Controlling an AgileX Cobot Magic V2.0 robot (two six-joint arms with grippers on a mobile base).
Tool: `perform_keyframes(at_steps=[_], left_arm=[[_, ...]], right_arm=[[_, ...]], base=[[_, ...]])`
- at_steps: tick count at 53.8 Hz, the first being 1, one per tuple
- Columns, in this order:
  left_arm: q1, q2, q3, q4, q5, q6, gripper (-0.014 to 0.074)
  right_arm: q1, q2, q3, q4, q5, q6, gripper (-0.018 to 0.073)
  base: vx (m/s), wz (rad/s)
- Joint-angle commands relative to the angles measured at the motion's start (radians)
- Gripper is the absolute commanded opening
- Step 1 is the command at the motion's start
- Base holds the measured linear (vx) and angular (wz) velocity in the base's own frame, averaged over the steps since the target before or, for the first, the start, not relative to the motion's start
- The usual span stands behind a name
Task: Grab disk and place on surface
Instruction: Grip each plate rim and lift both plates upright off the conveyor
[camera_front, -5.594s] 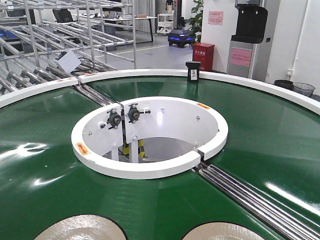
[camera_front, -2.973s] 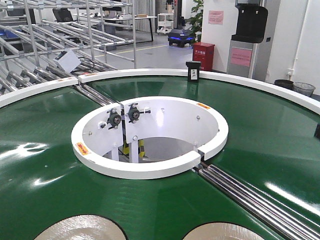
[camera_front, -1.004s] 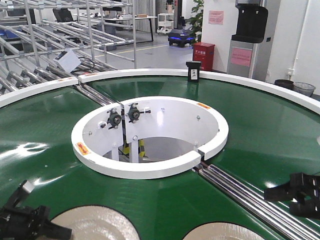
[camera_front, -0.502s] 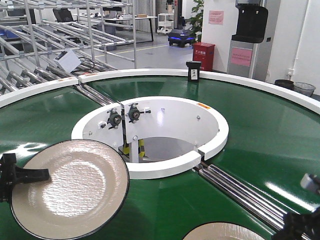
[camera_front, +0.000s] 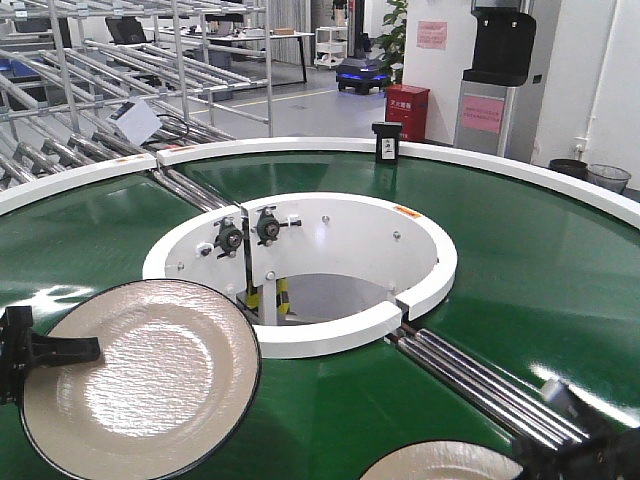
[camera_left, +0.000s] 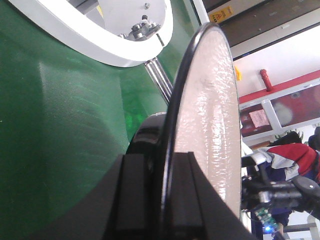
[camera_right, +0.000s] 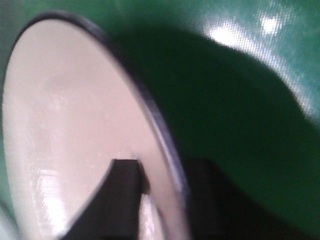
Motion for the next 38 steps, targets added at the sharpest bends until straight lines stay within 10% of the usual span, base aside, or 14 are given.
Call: perform_keyframes(at_steps=[1,38], left_arm=[[-0.001,-0.061,-0.026,-0.123,0.109,-0.016,-0.0008],[-0.004,-0.279,-0.023,-0.124,0.107,-0.158,-0.0008]], right_arm=[[-0.02,-0.062,-0.024,0.077,0.025,-0.02,-0.0015],[-0.202,-0.593,-0.024,0.47,0.154,0.022,-0.0009]], base=[[0.0,0.0],[0.0,0.0]])
